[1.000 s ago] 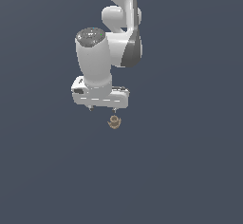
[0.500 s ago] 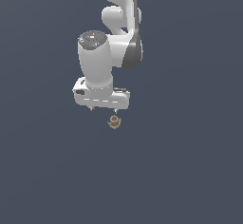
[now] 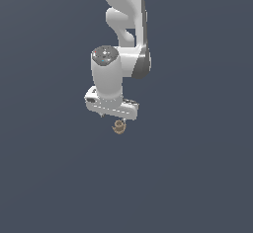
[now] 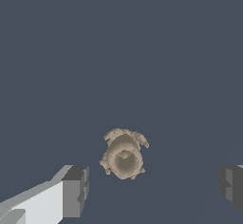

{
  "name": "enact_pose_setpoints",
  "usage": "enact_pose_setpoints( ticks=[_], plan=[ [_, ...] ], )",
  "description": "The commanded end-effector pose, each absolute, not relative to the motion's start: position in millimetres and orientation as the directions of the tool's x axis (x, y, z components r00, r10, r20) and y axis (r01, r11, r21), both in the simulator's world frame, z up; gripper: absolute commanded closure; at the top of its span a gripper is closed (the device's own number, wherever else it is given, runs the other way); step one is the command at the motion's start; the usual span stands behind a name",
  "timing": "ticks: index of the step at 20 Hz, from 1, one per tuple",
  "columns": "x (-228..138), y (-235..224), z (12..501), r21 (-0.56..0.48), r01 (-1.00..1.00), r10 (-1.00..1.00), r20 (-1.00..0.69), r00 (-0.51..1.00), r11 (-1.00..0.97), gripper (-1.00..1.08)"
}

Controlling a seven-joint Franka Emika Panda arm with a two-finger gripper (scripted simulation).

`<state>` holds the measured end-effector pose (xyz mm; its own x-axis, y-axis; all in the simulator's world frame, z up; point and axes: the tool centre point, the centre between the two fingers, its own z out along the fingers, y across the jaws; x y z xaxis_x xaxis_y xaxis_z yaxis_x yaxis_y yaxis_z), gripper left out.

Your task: Pick up the object and move it to a goal position.

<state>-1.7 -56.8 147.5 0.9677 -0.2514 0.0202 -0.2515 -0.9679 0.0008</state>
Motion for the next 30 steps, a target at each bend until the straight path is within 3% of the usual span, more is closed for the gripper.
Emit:
enact_pose_setpoints(
  ticks=[1, 12, 20, 30],
  plan=[
    [-5.7, -51.1, 134.3, -0.001, -0.298, -0.298, 0.015, 0.955, -0.955, -0.92],
    [-17.9, -36.8, 100.5, 0.0, -0.419, -0.419, 0.001, 0.908, -0.908, -0.92],
    [-18.9, -35.7, 95.1, 0.0, -0.425, -0.425, 0.0, 0.905, -0.905, -0.92],
    [-20.1, -35.7, 52.4, 0.0, -0.428, -0.428, 0.0, 0.904, -0.904, -0.92]
  ],
)
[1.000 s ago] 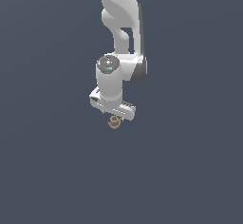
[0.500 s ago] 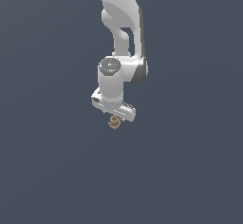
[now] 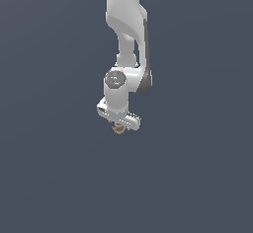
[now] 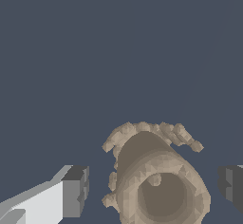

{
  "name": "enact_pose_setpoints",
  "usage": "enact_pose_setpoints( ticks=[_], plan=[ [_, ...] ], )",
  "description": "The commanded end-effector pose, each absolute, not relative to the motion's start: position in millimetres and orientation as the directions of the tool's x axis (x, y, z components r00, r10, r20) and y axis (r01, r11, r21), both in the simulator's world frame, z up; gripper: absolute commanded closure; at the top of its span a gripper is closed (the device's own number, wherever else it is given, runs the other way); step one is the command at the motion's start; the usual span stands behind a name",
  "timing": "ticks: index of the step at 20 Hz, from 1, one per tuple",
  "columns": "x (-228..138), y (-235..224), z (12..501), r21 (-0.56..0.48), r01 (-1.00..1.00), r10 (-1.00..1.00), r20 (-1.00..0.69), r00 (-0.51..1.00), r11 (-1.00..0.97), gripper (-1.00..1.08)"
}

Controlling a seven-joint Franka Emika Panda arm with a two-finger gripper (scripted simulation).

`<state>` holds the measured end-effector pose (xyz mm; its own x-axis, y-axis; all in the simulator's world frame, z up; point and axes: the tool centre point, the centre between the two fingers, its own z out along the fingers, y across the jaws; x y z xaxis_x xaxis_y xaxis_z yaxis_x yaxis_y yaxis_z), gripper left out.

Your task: Pick up the object and move it to a goal position.

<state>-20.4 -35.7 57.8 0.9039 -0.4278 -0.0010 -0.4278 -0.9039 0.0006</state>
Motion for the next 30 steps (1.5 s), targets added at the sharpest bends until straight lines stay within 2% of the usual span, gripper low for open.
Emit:
enact_pose_setpoints(
  ticks=[1, 4, 5, 20, 30],
  plan=[
    [-19.9, -35.6, 50.2, 0.0, -0.428, -0.428, 0.0, 0.904, -0.904, -0.92],
    [-19.2, -35.6, 47.8, 0.0, -0.428, -0.428, 0.0, 0.904, -0.904, -0.92],
    [-19.2, -35.6, 47.8, 0.0, -0.428, -0.428, 0.0, 0.904, -0.904, 1.08],
    [-20.7, -34.4, 54.3, 0.0, -0.428, -0.428, 0.001, 0.904, -0.904, 1.08],
    [-34.7, -25.3, 102.6, -0.001, -0.429, -0.429, 0.0, 0.903, -0.903, 1.08]
  ],
)
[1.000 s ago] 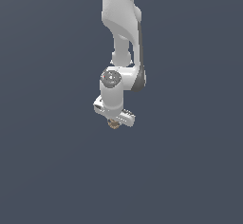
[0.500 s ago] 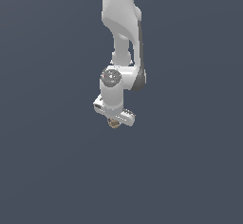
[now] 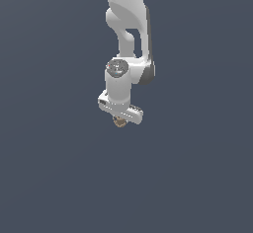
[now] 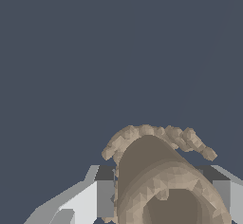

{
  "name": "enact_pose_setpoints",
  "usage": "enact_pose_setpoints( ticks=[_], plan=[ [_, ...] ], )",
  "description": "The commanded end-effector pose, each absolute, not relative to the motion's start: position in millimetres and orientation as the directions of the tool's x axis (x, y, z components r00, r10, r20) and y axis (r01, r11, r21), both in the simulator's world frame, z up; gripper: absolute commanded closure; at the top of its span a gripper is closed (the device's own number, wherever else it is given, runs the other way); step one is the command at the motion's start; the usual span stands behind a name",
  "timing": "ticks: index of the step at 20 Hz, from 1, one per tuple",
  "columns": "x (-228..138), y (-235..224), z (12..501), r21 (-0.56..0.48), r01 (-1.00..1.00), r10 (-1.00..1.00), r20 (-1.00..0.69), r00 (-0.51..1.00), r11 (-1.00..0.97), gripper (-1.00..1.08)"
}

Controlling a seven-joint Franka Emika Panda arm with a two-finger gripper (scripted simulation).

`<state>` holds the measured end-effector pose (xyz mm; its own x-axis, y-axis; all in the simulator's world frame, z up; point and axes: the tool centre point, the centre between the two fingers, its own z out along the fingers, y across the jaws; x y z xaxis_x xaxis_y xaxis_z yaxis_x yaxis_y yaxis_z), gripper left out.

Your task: Pick up the object and move it to a goal position.

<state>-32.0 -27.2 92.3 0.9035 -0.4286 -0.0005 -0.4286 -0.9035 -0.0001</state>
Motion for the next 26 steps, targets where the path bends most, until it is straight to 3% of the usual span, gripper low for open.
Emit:
enact_pose_setpoints(
  ticks=[1, 16, 26],
  plan=[
    [-36.9, -23.9, 110.3, -0.001, -0.429, -0.429, 0.0, 0.903, -0.903, 1.08],
    [-71.9, 0.4, 244.1, 0.001, -0.429, -0.429, 0.001, 0.903, -0.903, 1.08],
    [-79.8, 8.0, 283.8, 0.0, -0.429, -0.429, 0.0, 0.903, -0.903, 1.08]
  ],
)
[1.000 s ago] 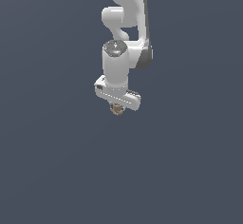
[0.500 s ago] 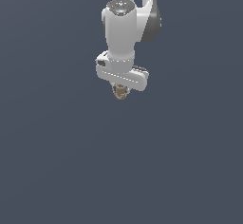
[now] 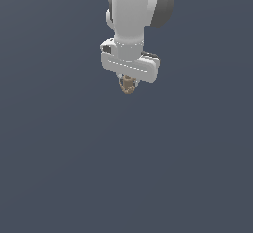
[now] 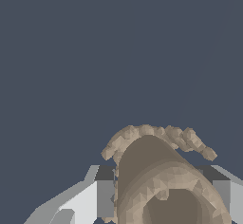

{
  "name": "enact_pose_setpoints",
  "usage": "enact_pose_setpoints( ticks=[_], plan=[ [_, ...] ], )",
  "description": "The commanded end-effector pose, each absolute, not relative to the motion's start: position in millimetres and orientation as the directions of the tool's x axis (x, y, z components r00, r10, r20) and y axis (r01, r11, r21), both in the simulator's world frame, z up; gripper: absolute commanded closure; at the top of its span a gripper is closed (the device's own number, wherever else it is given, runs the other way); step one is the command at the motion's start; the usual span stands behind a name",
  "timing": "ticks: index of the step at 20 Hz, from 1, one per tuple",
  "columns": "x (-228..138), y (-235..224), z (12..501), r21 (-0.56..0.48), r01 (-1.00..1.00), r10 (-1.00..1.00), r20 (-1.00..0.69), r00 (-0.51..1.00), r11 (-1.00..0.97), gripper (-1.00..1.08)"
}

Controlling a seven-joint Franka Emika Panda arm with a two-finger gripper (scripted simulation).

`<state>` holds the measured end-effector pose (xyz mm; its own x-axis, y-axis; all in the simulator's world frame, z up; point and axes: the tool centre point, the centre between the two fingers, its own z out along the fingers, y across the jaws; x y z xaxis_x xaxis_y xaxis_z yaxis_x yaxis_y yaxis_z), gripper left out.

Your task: Pick up the object and move it to a goal position.

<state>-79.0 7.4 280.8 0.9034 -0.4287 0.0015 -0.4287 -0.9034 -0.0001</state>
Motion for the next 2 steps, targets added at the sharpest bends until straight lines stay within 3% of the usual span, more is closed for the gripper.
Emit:
enact_pose_setpoints(
  ticks=[1, 2],
  plan=[
    [-79.9, 8.2, 284.6, 0.0, -0.429, -0.429, 0.0, 0.903, -0.903, 1.08],
    [-79.9, 8.3, 284.9, 0.0, -0.429, -0.429, 0.0, 0.903, -0.903, 1.08]
  ],
)
